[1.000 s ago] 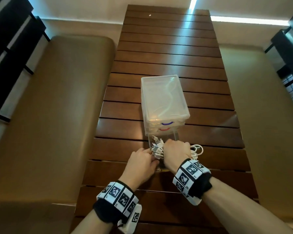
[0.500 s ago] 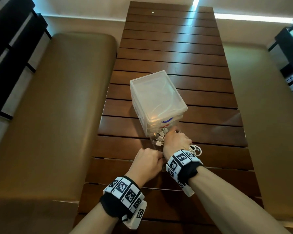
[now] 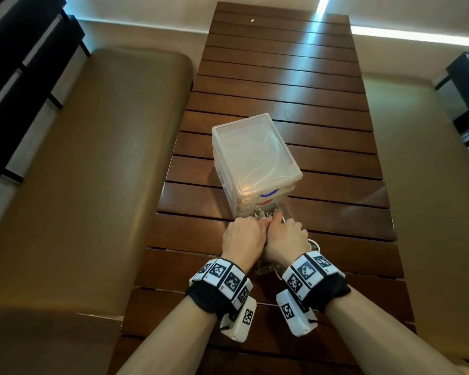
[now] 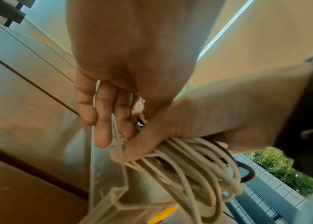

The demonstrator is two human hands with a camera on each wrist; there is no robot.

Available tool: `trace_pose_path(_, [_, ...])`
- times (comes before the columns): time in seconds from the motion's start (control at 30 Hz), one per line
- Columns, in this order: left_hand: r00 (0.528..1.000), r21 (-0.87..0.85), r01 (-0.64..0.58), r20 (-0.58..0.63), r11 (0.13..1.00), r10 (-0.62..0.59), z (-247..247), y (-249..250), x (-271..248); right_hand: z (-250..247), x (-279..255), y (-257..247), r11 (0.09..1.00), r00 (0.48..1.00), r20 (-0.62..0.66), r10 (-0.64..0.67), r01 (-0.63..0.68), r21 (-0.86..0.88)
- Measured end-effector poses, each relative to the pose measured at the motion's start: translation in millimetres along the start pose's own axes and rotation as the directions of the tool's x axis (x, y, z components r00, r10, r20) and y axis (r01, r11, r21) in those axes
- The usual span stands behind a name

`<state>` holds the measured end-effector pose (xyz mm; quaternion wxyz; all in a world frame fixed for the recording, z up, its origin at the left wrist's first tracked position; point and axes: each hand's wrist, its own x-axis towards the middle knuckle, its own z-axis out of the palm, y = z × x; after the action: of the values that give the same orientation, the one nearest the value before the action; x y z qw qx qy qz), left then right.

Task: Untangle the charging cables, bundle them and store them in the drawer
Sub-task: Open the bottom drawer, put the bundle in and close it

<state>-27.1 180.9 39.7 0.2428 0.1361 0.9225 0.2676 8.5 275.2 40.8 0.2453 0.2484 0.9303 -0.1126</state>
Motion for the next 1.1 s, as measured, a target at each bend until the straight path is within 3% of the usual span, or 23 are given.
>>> trace_pose_path(0.1, [1.000, 0.073, 0.016, -0.015, 0.997, -0.015, 1.6, 3.8, 6.0, -7.5, -0.8, 13.2, 0.994, 0.991, 0.108, -0.083, 0.074, 0.081])
trace_pose_path(0.17, [0.999, 0.107, 0.017, -0.029, 0.994, -0.014, 3.1, 3.7, 8.8, -8.6, -1.5, 21.8, 0.986, 0.984, 0.106, -0.144, 0.134, 0.096])
trace_pose_path(0.3, [0.999, 0.075, 0.014, -0.051, 0.997, -0.010, 1.9, 3.0, 7.9, 1.2, -6.8, 20.5, 0.982, 0.982, -0.065, -0.176, 0.180, 0.058])
trace_pose_path(0.47, [0.999, 0.034, 0.045, -0.028, 0.998, -0.044, 0.9, 4.1, 8.2, 5.9, -1.1, 16.5, 0.941, 0.979, -0.191, -0.072, 0.130, 0.312])
trace_pose_path(0.6, [0.996, -0.045, 0.089, -0.017, 0.995, -0.090, 4.1, -1.3, 12.5, 11.4, -1.8, 14.1, 0.930, 0.951, -0.283, -0.121, 0.209, 0.304])
trace_pose_path(0.7, [0.992, -0.123, 0.126, 0.012, 0.984, -0.125, 8.4, -11.6, 23.8, 6.9, 4.0, 13.9, 0.955, 0.958, -0.165, -0.234, 0.259, 0.146])
trace_pose_path(0.83, [0.992, -0.085, 0.121, 0.033, 0.989, -0.118, 12.0, -18.7, 33.4, -5.3, 7.8, 7.9, 0.968, 0.969, -0.004, -0.249, 0.249, 0.039])
trace_pose_path(0.97, [0.990, -0.099, 0.140, -0.020, 0.985, -0.143, 13.8, -17.2, 30.3, -7.7, 6.9, 6.0, 0.962, 0.967, -0.041, -0.253, 0.256, 0.095])
trace_pose_path(1.1, [0.988, -0.171, 0.119, -0.079, 0.978, -0.134, 13.5, -14.8, 24.7, -6.2, 3.9, 5.9, 0.954, 0.988, -0.067, -0.139, 0.152, 0.259])
